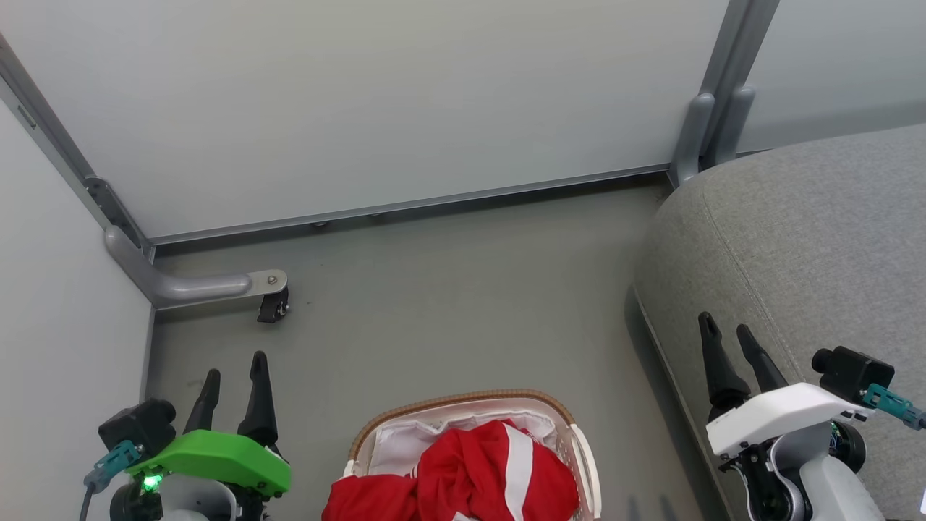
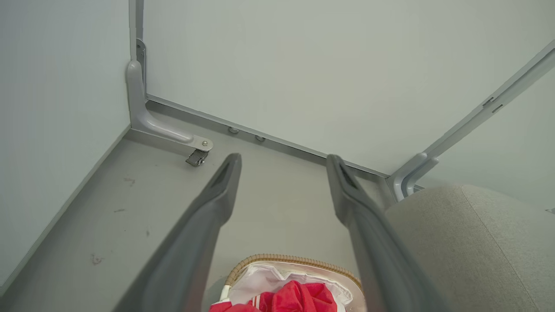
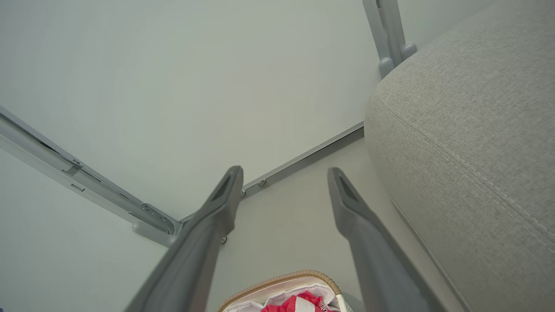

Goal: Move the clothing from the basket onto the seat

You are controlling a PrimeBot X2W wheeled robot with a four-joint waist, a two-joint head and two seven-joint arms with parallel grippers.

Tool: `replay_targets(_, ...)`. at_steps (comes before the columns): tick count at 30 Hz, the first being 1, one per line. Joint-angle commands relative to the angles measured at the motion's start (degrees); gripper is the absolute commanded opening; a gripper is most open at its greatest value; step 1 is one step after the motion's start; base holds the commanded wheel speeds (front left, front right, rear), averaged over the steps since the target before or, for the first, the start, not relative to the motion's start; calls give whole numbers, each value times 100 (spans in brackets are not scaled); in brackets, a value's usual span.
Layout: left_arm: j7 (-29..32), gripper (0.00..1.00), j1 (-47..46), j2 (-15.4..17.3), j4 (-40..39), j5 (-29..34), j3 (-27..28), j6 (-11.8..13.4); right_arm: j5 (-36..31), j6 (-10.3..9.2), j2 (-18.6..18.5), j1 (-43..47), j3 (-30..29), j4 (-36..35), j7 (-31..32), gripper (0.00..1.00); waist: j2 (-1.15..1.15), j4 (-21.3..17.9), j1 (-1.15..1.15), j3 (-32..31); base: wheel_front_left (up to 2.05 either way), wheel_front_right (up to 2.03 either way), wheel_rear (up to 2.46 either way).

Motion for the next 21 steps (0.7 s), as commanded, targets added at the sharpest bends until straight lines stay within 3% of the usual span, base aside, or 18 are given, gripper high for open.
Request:
replay_targets(1,-57,100,-22,76,-95,211,-56,55,-188,2,-21,-41,11,-71,-66,100,0,-6,0,-1,0,0,0)
replay_targets(21,-360,100,300,-4,-52,1256,-66,286,-1503,3,-10,247,18,-128,-360,100,0,-50,0,-12,0,0,0)
